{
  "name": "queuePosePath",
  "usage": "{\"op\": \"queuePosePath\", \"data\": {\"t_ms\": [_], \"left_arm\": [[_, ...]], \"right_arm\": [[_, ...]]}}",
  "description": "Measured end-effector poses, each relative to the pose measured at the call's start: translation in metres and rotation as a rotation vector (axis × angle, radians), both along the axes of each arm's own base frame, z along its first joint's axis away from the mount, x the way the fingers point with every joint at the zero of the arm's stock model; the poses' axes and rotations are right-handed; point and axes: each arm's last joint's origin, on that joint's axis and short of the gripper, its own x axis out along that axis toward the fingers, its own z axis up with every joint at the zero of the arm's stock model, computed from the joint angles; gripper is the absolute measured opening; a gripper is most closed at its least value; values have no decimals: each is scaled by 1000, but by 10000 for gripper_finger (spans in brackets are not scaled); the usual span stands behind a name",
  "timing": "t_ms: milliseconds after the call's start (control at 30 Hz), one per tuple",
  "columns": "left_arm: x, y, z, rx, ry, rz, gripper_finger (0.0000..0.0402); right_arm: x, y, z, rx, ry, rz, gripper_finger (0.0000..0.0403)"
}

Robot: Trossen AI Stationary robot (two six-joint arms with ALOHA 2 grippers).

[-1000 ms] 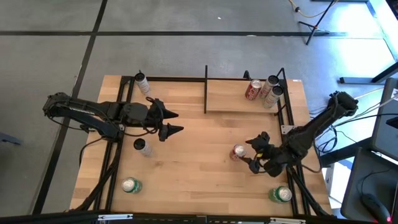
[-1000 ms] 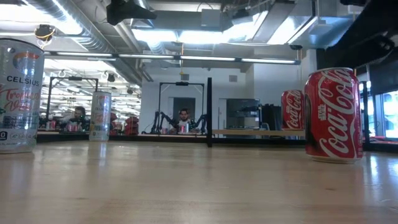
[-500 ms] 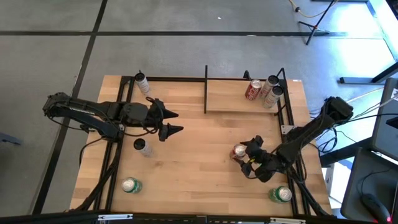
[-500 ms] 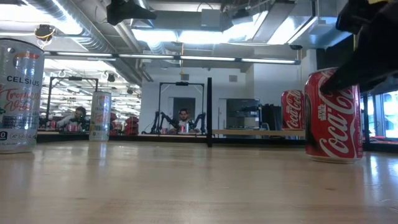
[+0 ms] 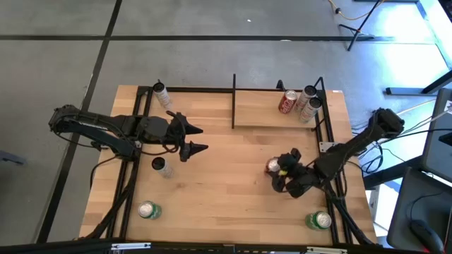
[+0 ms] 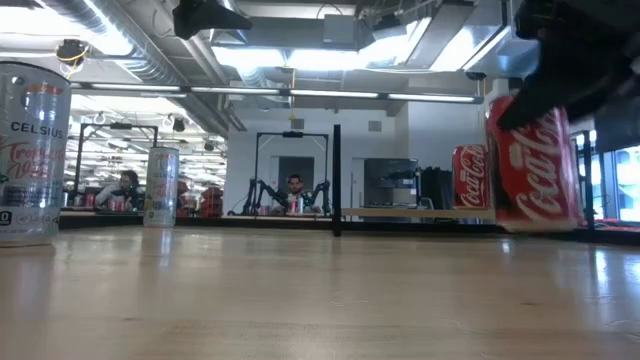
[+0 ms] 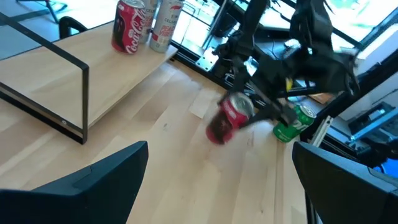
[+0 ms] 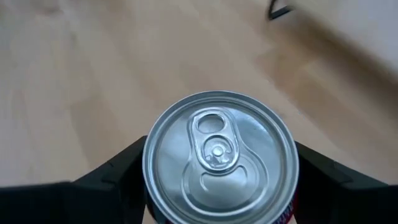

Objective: Place canned beverage on shelf
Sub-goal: Put the red soda can on the shelf aligned with the other red soda can

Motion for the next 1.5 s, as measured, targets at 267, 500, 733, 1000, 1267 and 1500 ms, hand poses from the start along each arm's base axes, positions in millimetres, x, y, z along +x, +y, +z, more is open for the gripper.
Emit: {"op": "queuePosePath", "data": {"t_ms": [267,500,733,1000,1267,1500], "left_arm": [[0,0,0,-1,1,-6,394],[0,0,0,48,8,-15,394],[0,1,0,58,7,10,394],[0,2,0,67,6,31,394],[0,2,0,68,6,32,394],[0,2,0,68,6,32,394]], "right_arm": [[-17,-52,43,-60,30,-166,269],[-29,-101,56,-163,74,-300,269],[-23,-140,48,-202,92,-329,269],[-25,-175,38,-226,137,-360,269],[-27,-191,24,-194,91,-368,269],[-32,-200,18,-208,108,-410,269]]}}
